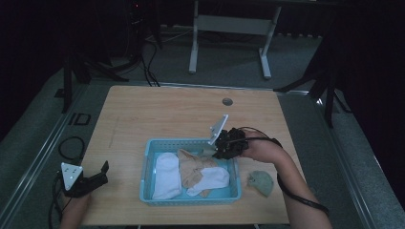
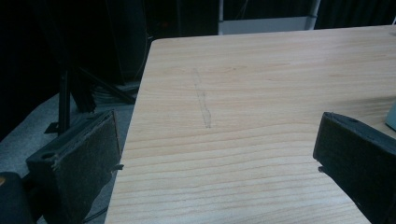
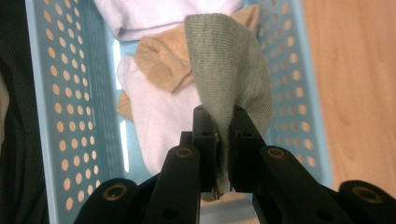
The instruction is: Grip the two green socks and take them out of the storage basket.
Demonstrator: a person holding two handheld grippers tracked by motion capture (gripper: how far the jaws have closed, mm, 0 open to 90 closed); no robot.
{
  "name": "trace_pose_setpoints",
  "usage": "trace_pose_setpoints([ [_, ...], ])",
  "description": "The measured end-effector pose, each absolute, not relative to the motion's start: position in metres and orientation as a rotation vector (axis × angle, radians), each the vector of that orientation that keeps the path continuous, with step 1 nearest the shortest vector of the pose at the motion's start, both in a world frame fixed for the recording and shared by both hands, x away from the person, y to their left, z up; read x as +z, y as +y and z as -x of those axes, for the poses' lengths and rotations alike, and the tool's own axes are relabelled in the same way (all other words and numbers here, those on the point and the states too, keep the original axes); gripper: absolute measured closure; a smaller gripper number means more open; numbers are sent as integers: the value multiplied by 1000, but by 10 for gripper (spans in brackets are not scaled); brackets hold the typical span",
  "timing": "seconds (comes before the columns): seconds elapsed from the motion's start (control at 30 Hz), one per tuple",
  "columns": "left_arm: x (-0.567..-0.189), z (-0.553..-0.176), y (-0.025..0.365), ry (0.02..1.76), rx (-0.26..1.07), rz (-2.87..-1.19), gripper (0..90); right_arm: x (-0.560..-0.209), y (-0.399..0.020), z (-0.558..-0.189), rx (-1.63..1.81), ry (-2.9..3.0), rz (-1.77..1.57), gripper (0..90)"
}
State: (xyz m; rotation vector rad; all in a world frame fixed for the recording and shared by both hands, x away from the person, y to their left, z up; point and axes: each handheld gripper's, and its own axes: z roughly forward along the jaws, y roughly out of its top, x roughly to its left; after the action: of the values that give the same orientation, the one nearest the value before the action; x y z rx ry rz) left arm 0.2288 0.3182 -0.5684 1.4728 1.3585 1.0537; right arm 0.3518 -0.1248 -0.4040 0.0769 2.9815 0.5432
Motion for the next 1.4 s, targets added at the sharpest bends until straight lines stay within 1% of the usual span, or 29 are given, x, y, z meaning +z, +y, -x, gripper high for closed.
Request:
trace_pose_setpoints([
  [0.33, -568, -229, 318, 1361, 1054, -1476, 3, -376, -151, -352, 595, 2920, -140, 831],
  [0.4, -568, -229, 318, 1362, 1054, -1475, 3, -368, -163, -353, 619, 2897, -168, 831],
  [0.57, -568, -229, 318, 1362, 1056, -1476, 3, -361, -178, -354, 615, 2875, -213, 832],
  [0.8, -568, -229, 318, 1362, 1055, -1477, 3, -354, -212, -359, 642, 2823, -315, 831],
  [0.97, -568, -229, 318, 1362, 1056, -1478, 3, -361, -232, -363, 632, 2798, -390, 831],
  [1.17, -568, -229, 318, 1362, 1056, -1478, 3, -378, -248, -369, 611, 2800, -457, 831],
  [1.2, -568, -229, 318, 1362, 1056, -1478, 3, -388, -255, -373, 618, 2809, -496, 831],
  [1.4, -568, -229, 318, 1361, 1057, -1478, 3, -414, -265, -380, 582, 2850, -562, 830],
])
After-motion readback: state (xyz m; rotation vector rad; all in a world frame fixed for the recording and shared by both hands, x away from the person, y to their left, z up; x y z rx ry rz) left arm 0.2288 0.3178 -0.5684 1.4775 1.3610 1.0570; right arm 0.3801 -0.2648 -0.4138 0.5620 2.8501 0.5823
